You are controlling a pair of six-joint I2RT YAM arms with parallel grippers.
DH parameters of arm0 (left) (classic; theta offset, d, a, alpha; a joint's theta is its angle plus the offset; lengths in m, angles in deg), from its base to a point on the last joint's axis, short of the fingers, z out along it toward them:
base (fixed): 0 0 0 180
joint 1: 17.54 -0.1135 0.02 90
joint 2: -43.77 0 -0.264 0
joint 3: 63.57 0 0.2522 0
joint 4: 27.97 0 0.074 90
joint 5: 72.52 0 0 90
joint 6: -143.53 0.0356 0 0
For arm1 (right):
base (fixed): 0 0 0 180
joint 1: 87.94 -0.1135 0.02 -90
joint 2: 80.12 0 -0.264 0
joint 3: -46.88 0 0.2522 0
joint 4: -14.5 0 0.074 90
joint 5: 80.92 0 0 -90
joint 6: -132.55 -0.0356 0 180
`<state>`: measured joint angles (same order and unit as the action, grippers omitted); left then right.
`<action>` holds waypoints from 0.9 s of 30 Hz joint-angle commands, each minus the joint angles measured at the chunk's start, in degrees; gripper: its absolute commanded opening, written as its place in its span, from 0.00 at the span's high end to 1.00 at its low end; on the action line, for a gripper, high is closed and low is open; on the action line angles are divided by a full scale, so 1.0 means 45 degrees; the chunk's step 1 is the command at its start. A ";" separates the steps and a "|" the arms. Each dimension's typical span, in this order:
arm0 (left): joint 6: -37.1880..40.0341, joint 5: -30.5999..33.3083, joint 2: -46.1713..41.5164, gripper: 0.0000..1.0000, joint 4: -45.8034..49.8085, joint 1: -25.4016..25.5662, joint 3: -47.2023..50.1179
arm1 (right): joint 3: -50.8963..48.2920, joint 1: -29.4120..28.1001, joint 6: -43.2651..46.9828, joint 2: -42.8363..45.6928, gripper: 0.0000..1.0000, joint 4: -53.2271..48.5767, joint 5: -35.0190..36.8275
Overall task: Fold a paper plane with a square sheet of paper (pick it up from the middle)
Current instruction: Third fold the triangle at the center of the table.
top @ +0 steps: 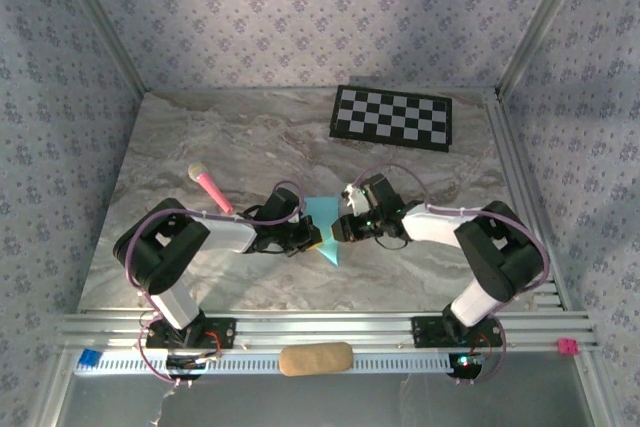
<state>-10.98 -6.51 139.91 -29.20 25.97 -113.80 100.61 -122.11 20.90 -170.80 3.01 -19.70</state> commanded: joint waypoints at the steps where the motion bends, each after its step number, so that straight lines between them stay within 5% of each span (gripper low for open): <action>1: 0.0254 0.0423 0.0223 1.00 0.0597 -0.0055 -0.0040 | 0.0482 0.0440 -0.0611 0.0691 0.67 -0.1858 -0.0579; 5: 0.0235 0.0428 0.0242 1.00 0.0570 -0.0054 -0.0060 | 0.0362 -0.0015 -0.1134 0.1025 0.76 -0.1645 -0.1803; 11: 0.0235 0.0470 0.0238 1.00 0.0565 -0.0054 -0.0060 | 0.0614 -0.1233 -0.1662 0.0670 0.96 -0.1877 -0.1113; 27: 0.0332 0.0428 0.0257 1.00 0.0655 -0.0042 -0.0118 | 0.1342 -0.2152 -0.1793 -0.0972 1.00 -0.2120 -0.0522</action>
<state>-10.54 -6.31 139.91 -29.15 25.97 -113.82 105.20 -131.03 13.36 -174.27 -4.36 -22.89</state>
